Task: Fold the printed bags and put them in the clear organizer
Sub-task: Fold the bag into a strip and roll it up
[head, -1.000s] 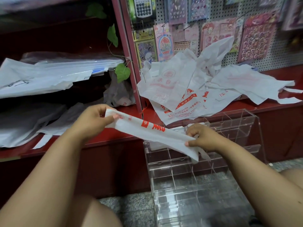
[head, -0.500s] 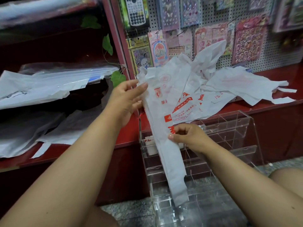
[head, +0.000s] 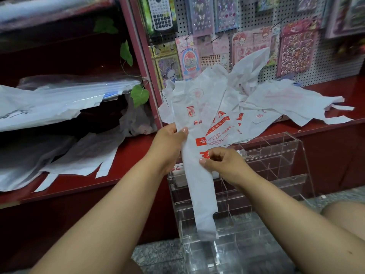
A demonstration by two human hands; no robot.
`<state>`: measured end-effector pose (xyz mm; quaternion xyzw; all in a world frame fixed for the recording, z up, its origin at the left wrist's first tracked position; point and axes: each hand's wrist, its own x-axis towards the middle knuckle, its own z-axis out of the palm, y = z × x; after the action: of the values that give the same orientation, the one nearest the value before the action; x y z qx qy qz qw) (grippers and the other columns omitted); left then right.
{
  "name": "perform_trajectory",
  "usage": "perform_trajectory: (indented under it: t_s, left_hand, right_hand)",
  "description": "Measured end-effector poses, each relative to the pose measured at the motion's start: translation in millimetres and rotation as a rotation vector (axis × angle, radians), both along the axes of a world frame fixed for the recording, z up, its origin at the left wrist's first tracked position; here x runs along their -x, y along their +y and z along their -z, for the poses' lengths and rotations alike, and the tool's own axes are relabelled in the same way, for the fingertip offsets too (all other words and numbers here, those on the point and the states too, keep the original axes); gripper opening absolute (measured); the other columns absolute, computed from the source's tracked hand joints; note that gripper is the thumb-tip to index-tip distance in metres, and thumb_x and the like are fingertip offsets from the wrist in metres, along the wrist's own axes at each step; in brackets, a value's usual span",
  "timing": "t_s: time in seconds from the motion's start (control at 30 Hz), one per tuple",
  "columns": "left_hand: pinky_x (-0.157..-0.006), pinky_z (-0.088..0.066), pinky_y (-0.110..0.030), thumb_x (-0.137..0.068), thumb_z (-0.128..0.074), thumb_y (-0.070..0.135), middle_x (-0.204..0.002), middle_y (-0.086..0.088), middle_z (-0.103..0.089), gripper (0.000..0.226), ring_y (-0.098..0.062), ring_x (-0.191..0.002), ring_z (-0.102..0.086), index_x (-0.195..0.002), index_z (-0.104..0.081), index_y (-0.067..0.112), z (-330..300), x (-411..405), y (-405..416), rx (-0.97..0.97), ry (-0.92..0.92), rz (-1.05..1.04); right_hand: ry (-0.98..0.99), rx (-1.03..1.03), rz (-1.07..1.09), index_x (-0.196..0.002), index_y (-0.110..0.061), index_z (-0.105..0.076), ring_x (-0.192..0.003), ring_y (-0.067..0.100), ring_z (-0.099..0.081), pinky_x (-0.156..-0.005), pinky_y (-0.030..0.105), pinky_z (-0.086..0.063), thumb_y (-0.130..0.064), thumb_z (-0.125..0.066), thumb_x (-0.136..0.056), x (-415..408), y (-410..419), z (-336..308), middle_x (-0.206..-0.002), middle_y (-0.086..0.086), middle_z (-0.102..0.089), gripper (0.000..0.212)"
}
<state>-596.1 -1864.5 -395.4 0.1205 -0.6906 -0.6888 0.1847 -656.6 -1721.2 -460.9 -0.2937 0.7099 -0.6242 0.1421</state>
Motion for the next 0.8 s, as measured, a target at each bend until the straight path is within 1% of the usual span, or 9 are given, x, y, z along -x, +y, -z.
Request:
perform_trajectory:
  t_s: [0.1,0.2,0.27,0.4,0.6,0.63,0.7,0.77,0.8]
  left_hand:
    - [-0.074,-0.060,-0.038,-0.103,-0.044,0.017,-0.104,-0.012,-0.074,0.024,-0.026,-0.091,-0.073,-0.111,-0.064,0.006,3,-6,0,-0.147,0.028,0.057]
    - [-0.073,-0.058,-0.030,-0.095,-0.059,0.020,-0.104,-0.010,-0.075,0.023,-0.022,-0.091,-0.073,-0.111,-0.066,0.005,28,-17,4,-0.059,-0.118,0.120]
    - [-0.075,-0.057,-0.028,-0.092,-0.064,0.013,-0.101,-0.010,-0.075,0.018,-0.022,-0.091,-0.073,-0.106,-0.069,0.004,46,-20,6,0.005,-0.178,0.097]
    - [-0.071,-0.057,-0.028,-0.093,-0.061,0.010,-0.094,-0.012,-0.076,0.013,-0.023,-0.086,-0.073,-0.098,-0.071,0.003,58,-20,6,-0.038,-0.134,0.000]
    - [-0.065,-0.054,-0.025,-0.097,-0.058,0.016,-0.093,-0.009,-0.076,0.017,-0.024,-0.084,-0.072,-0.098,-0.073,0.009,56,-28,12,-0.007,-0.047,-0.053]
    - [-0.067,-0.054,-0.025,-0.096,-0.059,0.020,-0.097,-0.006,-0.075,0.016,-0.022,-0.088,-0.070,-0.095,-0.074,0.014,56,-28,12,0.050,-0.022,-0.086]
    - [-0.091,-0.045,-0.023,-0.092,-0.064,0.029,-0.119,0.007,-0.063,0.012,-0.018,-0.114,-0.054,-0.086,-0.074,0.026,57,-26,9,0.325,0.018,-0.225]
    - [-0.099,-0.025,-0.006,-0.091,-0.066,0.029,-0.131,0.020,-0.046,0.017,-0.008,-0.125,-0.035,-0.082,-0.077,0.020,51,-27,7,0.614,0.076,-0.298]
    - [-0.100,-0.024,-0.005,-0.091,-0.066,0.027,-0.131,0.019,-0.048,0.021,-0.006,-0.123,-0.036,-0.084,-0.078,0.013,49,-25,5,0.658,0.127,-0.263]
  right_hand:
    - [-0.002,0.068,0.063,-0.081,0.002,-0.068,-0.081,0.022,-0.065,-0.085,0.039,-0.054,-0.014,-0.072,-0.084,-1,0,-1,-0.090,0.017,-0.071,0.017]
    - [-0.018,0.116,0.105,-0.072,-0.002,-0.065,-0.072,0.019,-0.057,-0.076,0.041,-0.053,-0.013,-0.072,-0.083,-1,0,-2,-0.082,0.025,-0.064,0.018]
    - [-0.025,0.120,0.123,-0.070,-0.009,-0.066,-0.071,0.018,-0.057,-0.073,0.038,-0.052,-0.014,-0.071,-0.084,-1,0,-2,-0.080,0.022,-0.065,0.016]
    - [-0.046,0.128,0.110,-0.072,-0.016,-0.069,-0.074,0.015,-0.063,-0.075,0.034,-0.054,-0.014,-0.069,-0.086,-2,-3,-2,-0.077,0.005,-0.069,0.014]
    - [-0.035,0.140,0.104,-0.070,-0.017,-0.068,-0.072,0.013,-0.061,-0.074,0.031,-0.050,-0.014,-0.068,-0.087,-3,-3,-8,-0.075,0.005,-0.068,0.017]
    - [-0.032,0.146,0.098,-0.070,-0.017,-0.068,-0.070,0.011,-0.059,-0.073,0.029,-0.048,-0.013,-0.068,-0.087,-3,-3,-9,-0.072,0.002,-0.066,0.018]
    - [-0.031,0.152,0.086,-0.069,-0.017,-0.066,-0.065,0.006,-0.055,-0.069,0.023,-0.045,-0.011,-0.066,-0.087,-2,-2,-13,-0.066,-0.005,-0.063,0.019]
    - [-0.035,0.178,0.075,-0.069,-0.014,-0.064,-0.060,0.003,-0.052,-0.065,0.019,-0.043,-0.011,-0.064,-0.089,-1,0,-17,-0.063,-0.006,-0.060,0.020]
    - [-0.039,0.198,0.075,-0.071,-0.012,-0.065,-0.062,0.006,-0.052,-0.066,0.019,-0.043,-0.011,-0.064,-0.089,0,1,-18,-0.066,-0.002,-0.059,0.018]
